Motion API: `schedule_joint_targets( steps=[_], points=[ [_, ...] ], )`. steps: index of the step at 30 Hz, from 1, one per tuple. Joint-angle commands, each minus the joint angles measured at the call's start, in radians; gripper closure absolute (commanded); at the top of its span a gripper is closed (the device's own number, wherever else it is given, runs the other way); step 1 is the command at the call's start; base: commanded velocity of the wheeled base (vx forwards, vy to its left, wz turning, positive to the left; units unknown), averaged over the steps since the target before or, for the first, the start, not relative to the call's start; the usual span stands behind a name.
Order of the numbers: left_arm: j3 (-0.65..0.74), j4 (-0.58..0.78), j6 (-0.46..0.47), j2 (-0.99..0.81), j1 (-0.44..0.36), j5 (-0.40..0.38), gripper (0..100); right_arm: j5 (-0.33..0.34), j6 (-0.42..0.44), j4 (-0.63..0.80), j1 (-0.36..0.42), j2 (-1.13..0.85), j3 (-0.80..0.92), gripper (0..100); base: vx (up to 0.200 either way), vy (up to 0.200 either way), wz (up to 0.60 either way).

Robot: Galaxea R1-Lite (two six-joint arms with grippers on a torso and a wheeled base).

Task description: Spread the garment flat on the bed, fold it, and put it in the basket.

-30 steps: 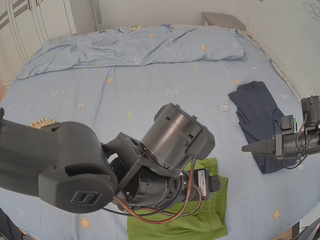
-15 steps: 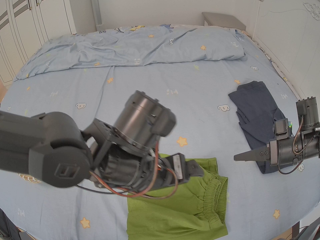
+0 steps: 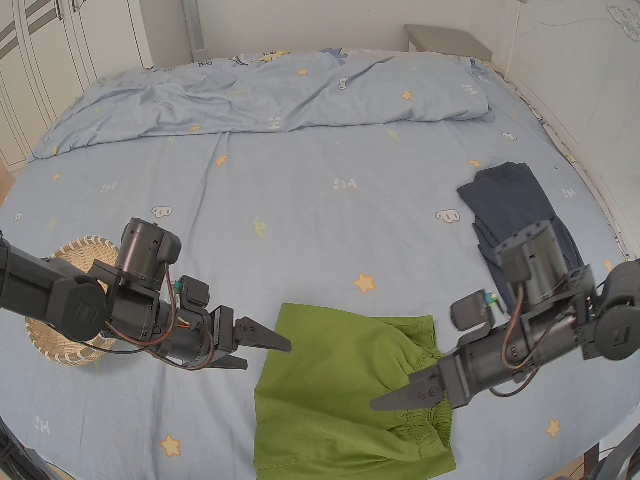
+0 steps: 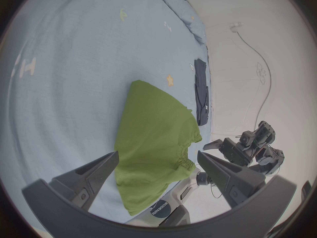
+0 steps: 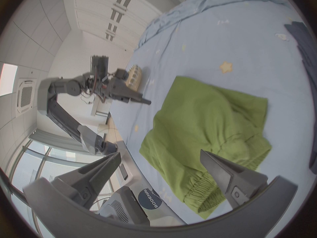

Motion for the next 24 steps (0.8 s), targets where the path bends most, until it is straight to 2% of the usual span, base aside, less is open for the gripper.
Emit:
schedule_joint_targets(
  steps=[1,6,12,17,24],
  points=[
    [0.043,-0.045,0.037,0.077,0.069,-0.044,0,-0.032,-0.005,-0.002,0.100,0.158,-0.024,0,0.000,0.000,0.00],
    [0.040,-0.095,0.037,0.132,0.059,-0.041,0,-0.029,-0.009,0.002,0.125,0.175,-0.009,0,0.000,0.000,0.00],
    [0.037,-0.117,0.035,0.158,0.059,-0.038,0,-0.022,-0.013,-0.001,0.111,0.177,0.054,0,0.000,0.000,0.00],
    [0.043,-0.135,0.035,0.180,0.053,-0.044,0,-0.017,-0.058,-0.045,0.048,0.166,0.188,0,0.000,0.000,0.00],
    [0.040,-0.151,0.027,0.223,-0.003,-0.041,0,0.015,-0.079,-0.171,-0.025,0.175,0.312,0,0.000,0.000,0.00]
  ],
)
